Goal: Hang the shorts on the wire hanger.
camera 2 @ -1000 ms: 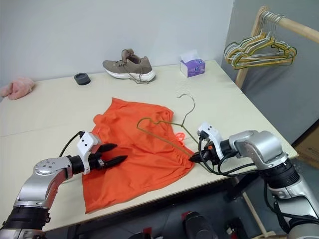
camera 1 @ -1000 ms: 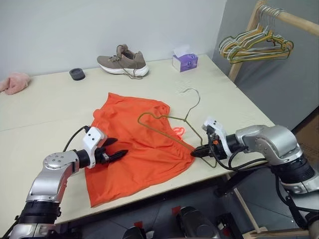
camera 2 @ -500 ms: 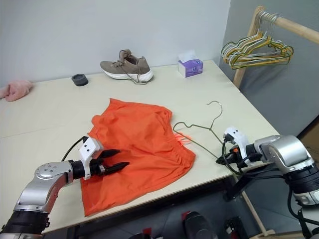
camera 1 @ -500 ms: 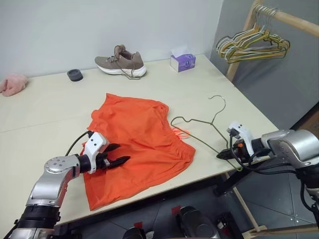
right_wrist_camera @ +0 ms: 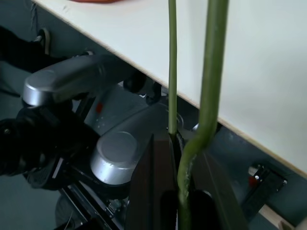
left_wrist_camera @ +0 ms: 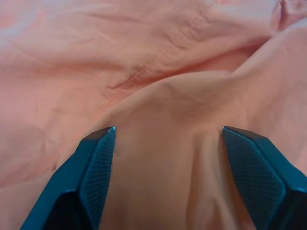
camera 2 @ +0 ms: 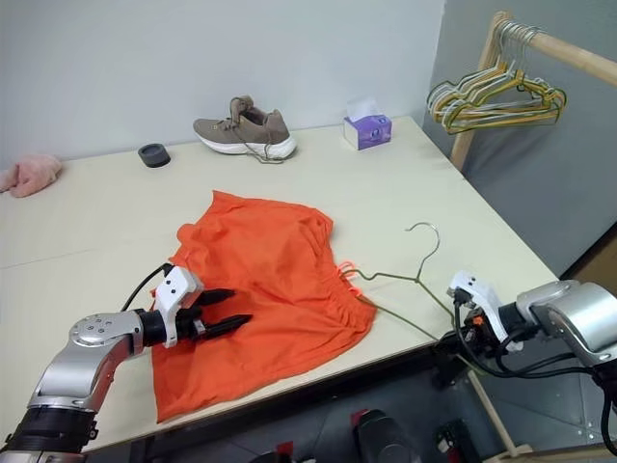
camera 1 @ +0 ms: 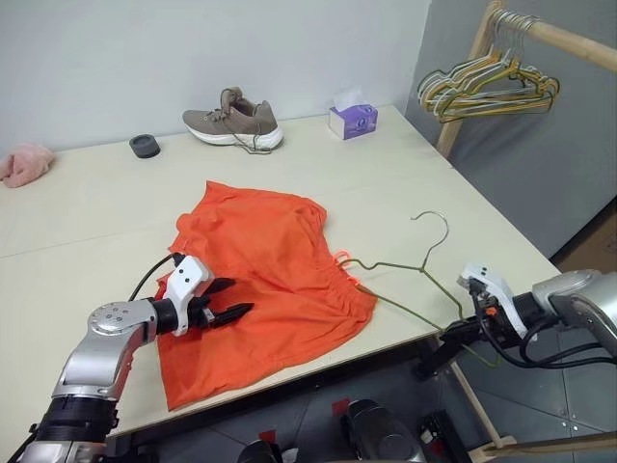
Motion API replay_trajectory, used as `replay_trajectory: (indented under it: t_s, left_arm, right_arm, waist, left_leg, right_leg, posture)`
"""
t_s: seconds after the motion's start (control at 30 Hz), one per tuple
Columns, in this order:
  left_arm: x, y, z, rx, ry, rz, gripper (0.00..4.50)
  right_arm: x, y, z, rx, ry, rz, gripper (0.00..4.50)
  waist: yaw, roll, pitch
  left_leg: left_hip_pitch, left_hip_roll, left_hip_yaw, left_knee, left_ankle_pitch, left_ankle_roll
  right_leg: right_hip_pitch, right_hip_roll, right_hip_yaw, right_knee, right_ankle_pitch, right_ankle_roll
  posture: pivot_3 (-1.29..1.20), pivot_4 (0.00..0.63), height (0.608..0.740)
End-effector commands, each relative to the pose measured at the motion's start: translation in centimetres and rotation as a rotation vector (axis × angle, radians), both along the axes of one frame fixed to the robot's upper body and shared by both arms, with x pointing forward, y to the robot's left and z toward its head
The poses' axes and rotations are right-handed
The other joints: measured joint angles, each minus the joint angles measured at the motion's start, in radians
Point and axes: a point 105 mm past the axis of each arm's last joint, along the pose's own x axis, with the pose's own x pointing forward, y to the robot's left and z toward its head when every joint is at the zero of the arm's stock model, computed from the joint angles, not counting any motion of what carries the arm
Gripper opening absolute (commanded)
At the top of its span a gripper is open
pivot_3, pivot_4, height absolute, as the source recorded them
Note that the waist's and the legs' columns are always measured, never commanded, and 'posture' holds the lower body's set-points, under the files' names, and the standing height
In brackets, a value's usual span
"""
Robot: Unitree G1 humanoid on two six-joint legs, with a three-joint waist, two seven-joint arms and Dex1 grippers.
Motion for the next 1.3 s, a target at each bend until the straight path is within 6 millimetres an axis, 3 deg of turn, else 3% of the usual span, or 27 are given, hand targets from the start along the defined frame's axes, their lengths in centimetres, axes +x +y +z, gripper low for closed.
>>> replay_trajectory:
  t_s: [0.03, 0.13, 0.33, 0.47, 0.67, 0.9, 1.07, 1.17, 1.3]
  left_arm:
    - [0.2, -0.2, 0.7, 0.01, -0.035, -0.019, 3.73]
    - [0.2, -0.1, 0.6, 0.012, -0.035, -0.015, 3.73]
    - [0.1, -0.2, 0.5, 0.013, -0.035, -0.01, 3.73]
    - [0.1, -0.3, 0.4, 0.014, -0.033, -0.013, 3.73]
    - [0.1, -0.2, 0.4, 0.016, -0.033, -0.012, 3.73]
    - [0.2, -0.5, 0.5, 0.003, -0.039, -0.017, 3.73]
    - [-0.2, -0.8, 0.4, -0.015, -0.031, -0.035, 3.73]
    - [-0.8, -1.1, 0.1, -0.015, -0.015, -0.053, 3.73]
    - [-1.4, -1.3, -0.2, -0.024, 0.01, -0.064, 3.73]
  right_arm:
    - [-0.3, 1.3, 2.6, 0.06, -0.069, 0.088, 0.0]
    - [-1.5, 2.2, 3.2, 0.071, -0.072, 0.171, 0.0]
    - [-3.5, 3.2, 1.6, 0.003, -0.102, 0.317, 0.0]
    - [-2.2, 2.9, -0.2, -0.062, -0.156, 0.268, 0.0]
    - [-0.3, 2.9, 0.0, 0.009, -0.078, 0.064, 0.0]
    - [-0.5, 4.8, 1.2, 0.127, 0.072, 0.007, 0.0]
    - [0.2, 6.0, 0.8, 0.153, 0.147, -0.061, 0.0]
    - [0.9, 7.3, 2.4, 0.238, 0.114, -0.047, 0.0]
    - [-0.3, 8.4, 4.1, 0.282, 0.051, 0.077, 0.0]
  waist:
    - [0.0, 0.0, 0.0]
    - [0.002, 0.0, 0.0]
    - [0.003, 0.0, 0.0]
    - [0.0, 0.0, 0.0]
    - [0.001, 0.0, 0.0]
    - [0.002, 0.0, 0.0]
    - [0.002, 0.0, 0.0]
    - [0.001, 0.0, 0.0]
    - [0.007, 0.0, 0.0]
  left_leg:
    - [0.0, 0.0, 0.0, 0.0, 0.0, 0.0]
    - [0.0, 0.0, 0.0, 0.0, 0.0, 0.0]
    - [0.0, 0.0, 0.0, 0.0, 0.0, -0.001]
    - [0.0, 0.0, 0.0, 0.0, 0.0, -0.001]
    - [0.0, 0.0, 0.0, 0.001, 0.0, -0.001]
    - [-0.001, 0.0, 0.0, 0.0, -0.001, -0.001]
    - [-0.001, 0.0, 0.0, 0.001, -0.001, 0.0]
    - [-0.001, 0.0, 0.0, 0.001, -0.001, 0.0]
    - [-0.002, 0.0, 0.0, 0.001, -0.001, 0.001]
  right_leg:
    - [0.0, 0.0, 0.0, 0.0, 0.0, 0.0]
    - [0.0, 0.0, 0.0, 0.0, 0.0, 0.0]
    - [0.0, 0.0, 0.0, 0.0, 0.0, 0.0]
    - [0.0, 0.0, 0.0, 0.0, 0.0, 0.0]
    - [0.0, 0.0, 0.0, 0.0, 0.0, 0.0]
    - [0.0, 0.0, 0.0, 0.0, 0.0, 0.0]
    - [0.0, 0.0, 0.0, 0.0, 0.0, 0.0]
    - [0.0, 0.0, 0.0, 0.0, 0.0, 0.001]
    - [0.0, 0.0, 0.0, 0.0, 0.0, 0.0]
  posture:
    - [-0.27, 0.081, 0.74]
    - [-0.27, 0.083, 0.74]
    - [-0.27, 0.085, 0.74]
    - [-0.27, 0.086, 0.74]
    - [-0.27, 0.088, 0.74]
    - [-0.27, 0.087, 0.74]
    - [-0.27, 0.084, 0.74]
    - [-0.25, 0.078, 0.74]
    - [-0.25, 0.076, 0.74]
